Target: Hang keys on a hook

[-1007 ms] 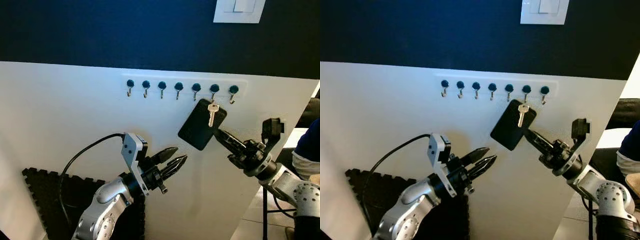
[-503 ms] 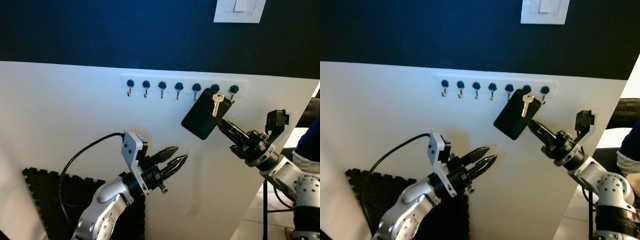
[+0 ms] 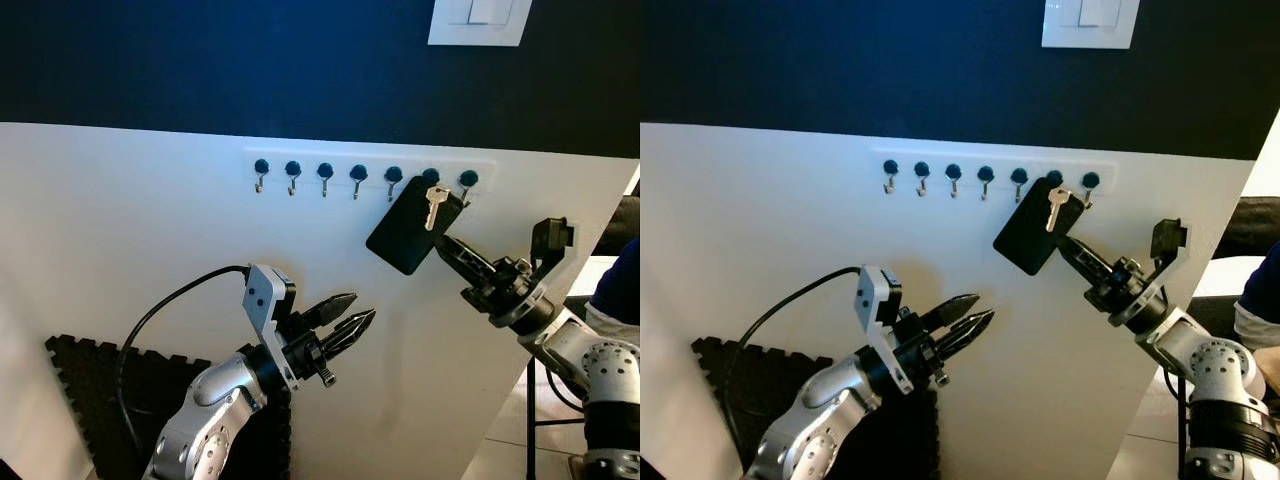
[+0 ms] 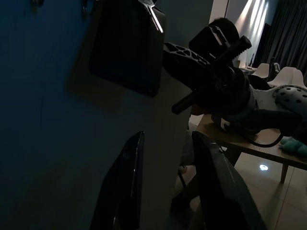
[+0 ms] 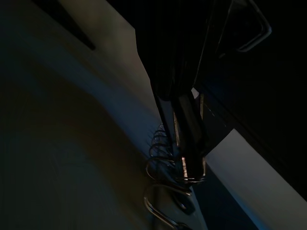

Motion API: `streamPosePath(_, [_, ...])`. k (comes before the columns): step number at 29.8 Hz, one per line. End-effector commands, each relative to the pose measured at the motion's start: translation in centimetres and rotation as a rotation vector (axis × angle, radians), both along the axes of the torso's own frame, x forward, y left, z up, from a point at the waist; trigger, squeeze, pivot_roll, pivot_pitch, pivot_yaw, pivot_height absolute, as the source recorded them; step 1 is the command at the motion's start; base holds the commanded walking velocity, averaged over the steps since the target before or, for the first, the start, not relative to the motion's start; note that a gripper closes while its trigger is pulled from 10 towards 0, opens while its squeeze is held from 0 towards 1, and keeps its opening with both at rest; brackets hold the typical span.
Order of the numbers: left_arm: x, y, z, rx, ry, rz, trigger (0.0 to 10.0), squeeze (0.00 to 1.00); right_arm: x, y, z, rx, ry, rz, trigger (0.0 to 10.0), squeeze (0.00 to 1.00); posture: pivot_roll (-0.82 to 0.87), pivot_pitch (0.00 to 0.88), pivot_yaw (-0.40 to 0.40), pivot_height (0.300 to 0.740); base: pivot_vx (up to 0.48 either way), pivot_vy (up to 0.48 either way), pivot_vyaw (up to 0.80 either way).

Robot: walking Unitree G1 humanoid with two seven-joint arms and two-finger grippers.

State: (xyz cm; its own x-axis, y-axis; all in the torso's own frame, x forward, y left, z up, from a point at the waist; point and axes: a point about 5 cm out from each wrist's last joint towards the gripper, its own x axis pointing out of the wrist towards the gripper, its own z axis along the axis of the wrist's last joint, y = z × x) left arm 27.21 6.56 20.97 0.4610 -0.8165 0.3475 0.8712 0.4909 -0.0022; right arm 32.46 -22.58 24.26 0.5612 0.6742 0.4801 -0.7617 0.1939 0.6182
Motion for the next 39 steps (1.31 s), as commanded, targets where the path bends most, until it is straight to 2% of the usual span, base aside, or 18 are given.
streamPosePath(1, [0.0,0.0,0.0,0.002,0.003,-0.001,10.0,0.00,0.1,-0.3,-0.4,-0.009,0.022,-0.019,10.0,0.00,0.07,0.064,0.021,0.740,0.000,0.000,0.00])
streamPosePath(35, [-0.2,-0.3,-0.1,0.007,0.001,-0.011,10.0,0.00,-1.4,0.2,-3.2,-0.095,0.073,0.008,10.0,0.00,0.07,0.054,0.019,0.740,0.000,0.000,0.00])
streamPosePath(36, [-0.2,-0.3,-0.1,0.006,0.000,-0.012,10.0,0.00,-1.5,0.2,-3.4,-0.103,0.076,0.005,10.0,0.05,0.07,0.054,0.020,0.740,0.000,0.000,0.00])
streamPosePath(38, [-0.2,-0.3,-0.1,0.005,0.000,-0.012,10.0,0.00,-1.6,0.3,-3.5,-0.106,0.075,0.005,10.0,0.05,0.07,0.054,0.020,0.740,0.000,0.000,0.00])
streamPosePath(39, [-0.2,-0.4,-0.1,0.005,-0.001,-0.013,10.0,0.00,-1.6,0.3,-3.5,-0.112,0.075,-0.001,10.0,0.35,0.07,0.054,0.020,0.740,0.000,0.000,0.00])
